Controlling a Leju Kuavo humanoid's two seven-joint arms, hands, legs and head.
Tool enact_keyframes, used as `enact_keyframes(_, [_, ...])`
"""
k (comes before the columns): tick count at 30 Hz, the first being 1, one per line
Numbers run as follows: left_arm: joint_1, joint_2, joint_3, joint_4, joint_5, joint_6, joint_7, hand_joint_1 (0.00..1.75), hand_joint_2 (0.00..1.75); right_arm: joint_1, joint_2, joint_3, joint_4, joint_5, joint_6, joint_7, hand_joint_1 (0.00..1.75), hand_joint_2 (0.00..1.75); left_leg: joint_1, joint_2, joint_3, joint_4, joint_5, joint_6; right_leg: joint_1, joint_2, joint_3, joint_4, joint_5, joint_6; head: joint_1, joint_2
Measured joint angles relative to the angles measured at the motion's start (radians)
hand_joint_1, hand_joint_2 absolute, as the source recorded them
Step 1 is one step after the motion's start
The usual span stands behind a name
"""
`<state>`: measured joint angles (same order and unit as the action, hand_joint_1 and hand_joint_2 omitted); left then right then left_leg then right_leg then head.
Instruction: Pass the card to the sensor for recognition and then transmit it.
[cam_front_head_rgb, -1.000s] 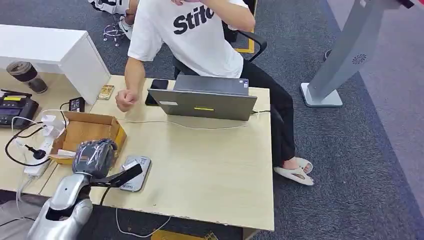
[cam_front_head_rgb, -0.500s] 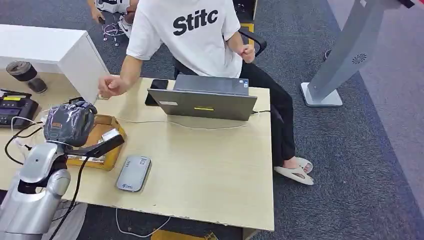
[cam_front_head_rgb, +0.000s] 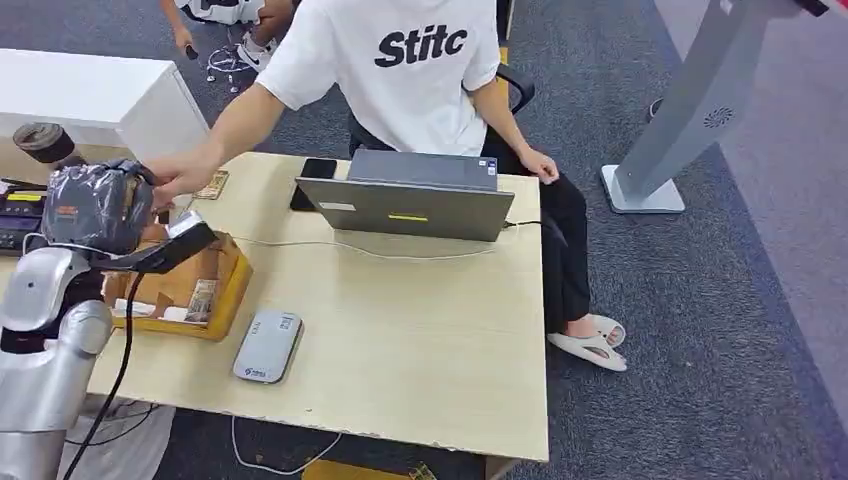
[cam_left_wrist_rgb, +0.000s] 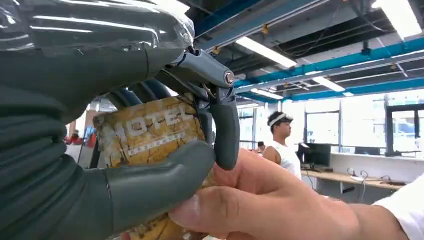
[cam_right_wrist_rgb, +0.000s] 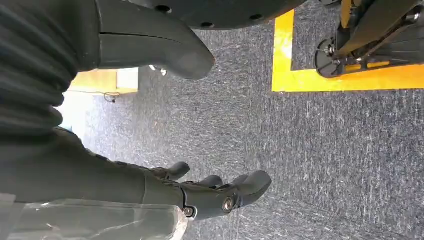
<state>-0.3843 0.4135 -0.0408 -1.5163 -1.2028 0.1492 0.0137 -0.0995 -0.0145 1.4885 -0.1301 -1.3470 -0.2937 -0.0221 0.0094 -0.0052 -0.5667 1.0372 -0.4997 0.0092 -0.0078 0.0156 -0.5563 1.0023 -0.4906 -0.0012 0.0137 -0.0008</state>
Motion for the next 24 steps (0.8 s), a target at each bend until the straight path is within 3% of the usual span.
enact_keyframes(6, [-0.032, -0.022, 0.000, 0.035, 0.042, 0.019, -0.003, 1.75, 1.75, -0.001, 0.000, 0.012, 0.000, 0.010, 0.004, -0.001, 0.00, 1.75, 0.000, 0.001, 0.000, 0.000, 0.000, 0.000, 0.000, 0.001, 0.000, 0.000, 0.000, 0.000, 0.000, 0.000])
enact_keyframes(7, [-0.035, -0.027, 0.000, 0.038, 0.049, 0.021, -0.003, 0.00, 1.75, -0.001, 0.000, 0.016, 0.000, 0.013, 0.004, -0.001, 0.00, 1.75, 0.000, 0.001, 0.000, 0.000, 0.000, 0.000, 0.000, 0.001, 0.000, 0.000, 0.000, 0.000, 0.000, 0.000])
enact_keyframes(11, [-0.041, -0.044, 0.000, 0.045, 0.069, 0.042, -0.003, 0.00, 1.75, -0.002, 0.000, 0.024, 0.000, 0.018, 0.003, 0.000, 0.00, 1.75, 0.000, 0.001, 0.000, 0.000, 0.000, 0.000, 0.000, 0.001, -0.001, 0.000, 0.000, 0.000, 0.000, 0.000])
enact_keyframes(14, [-0.038, -0.061, 0.001, 0.047, 0.113, 0.093, -0.017, 0.00, 1.75, -0.002, 0.000, 0.028, 0.000, 0.017, 0.002, 0.008, 0.00, 1.75, 0.000, 0.000, -0.001, 0.000, 0.000, 0.000, 0.000, 0.000, -0.001, 0.000, 0.000, 0.000, 0.000, 0.000])
enact_keyframes(20, [0.006, -0.108, 0.047, 0.047, 0.272, 0.229, -0.100, 0.00, 1.75, -0.001, 0.000, 0.030, 0.000, 0.003, -0.003, 0.023, 0.00, 1.75, 0.000, 0.001, -0.001, 0.000, 0.000, 0.000, 0.000, 0.001, -0.001, 0.000, 0.000, 0.000, 0.000, 0.000])
enact_keyframes(24, [0.053, -0.121, 0.093, 0.045, 0.329, 0.275, -0.144, 0.00, 1.75, -0.001, 0.000, 0.031, 0.000, 0.004, -0.010, 0.025, 0.00, 1.75, 0.000, 0.001, -0.001, 0.000, 0.000, 0.000, 0.000, 0.001, -0.001, 0.000, 0.000, 0.000, 0.000, 0.000])
